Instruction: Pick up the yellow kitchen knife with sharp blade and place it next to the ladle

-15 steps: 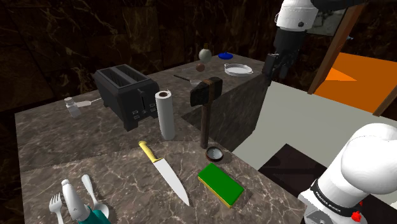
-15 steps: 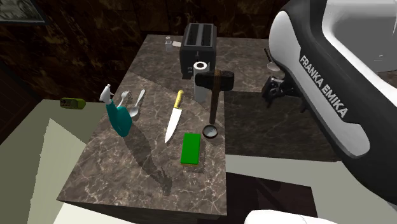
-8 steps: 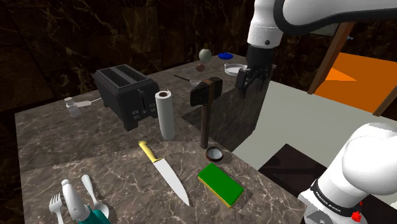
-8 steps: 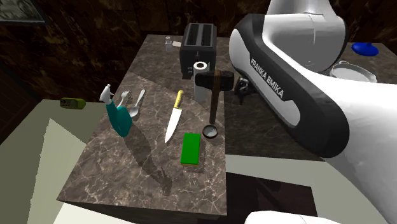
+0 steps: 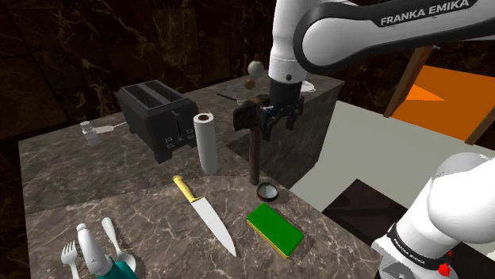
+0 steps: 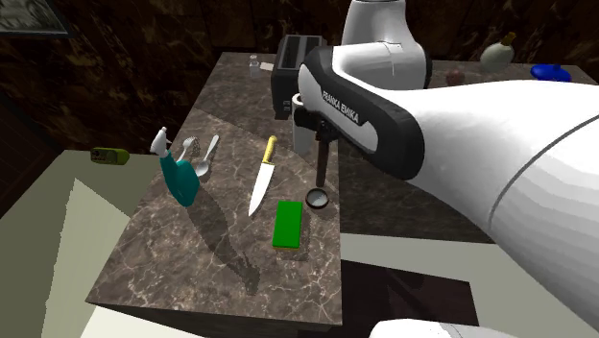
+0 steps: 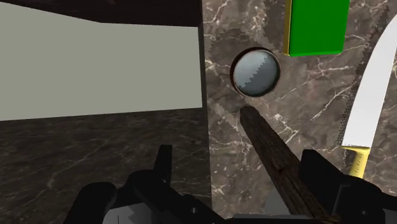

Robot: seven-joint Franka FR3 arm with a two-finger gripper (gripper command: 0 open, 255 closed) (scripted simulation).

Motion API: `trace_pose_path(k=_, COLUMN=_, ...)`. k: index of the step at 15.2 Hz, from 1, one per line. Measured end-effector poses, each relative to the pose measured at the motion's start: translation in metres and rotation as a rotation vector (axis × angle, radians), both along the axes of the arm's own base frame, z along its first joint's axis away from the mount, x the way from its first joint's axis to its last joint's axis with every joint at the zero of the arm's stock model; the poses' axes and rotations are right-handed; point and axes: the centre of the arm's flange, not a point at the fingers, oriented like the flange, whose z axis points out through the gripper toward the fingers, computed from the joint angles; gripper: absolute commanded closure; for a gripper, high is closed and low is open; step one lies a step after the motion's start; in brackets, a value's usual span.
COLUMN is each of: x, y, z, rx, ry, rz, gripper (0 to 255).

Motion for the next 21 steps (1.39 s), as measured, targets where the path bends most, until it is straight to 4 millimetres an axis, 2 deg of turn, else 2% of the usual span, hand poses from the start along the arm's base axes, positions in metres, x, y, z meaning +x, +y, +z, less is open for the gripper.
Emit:
trace_pose_path(k=5, x=0.026, y=0.048, z=-0.030, rx=0.010, ry=0.002, rz=0.007, gripper=0)
trace_pose_path(k=21, x=0.107, y=0.222, z=-0.118, rx=0.046, ry=0.009, rz=0.030, gripper=0)
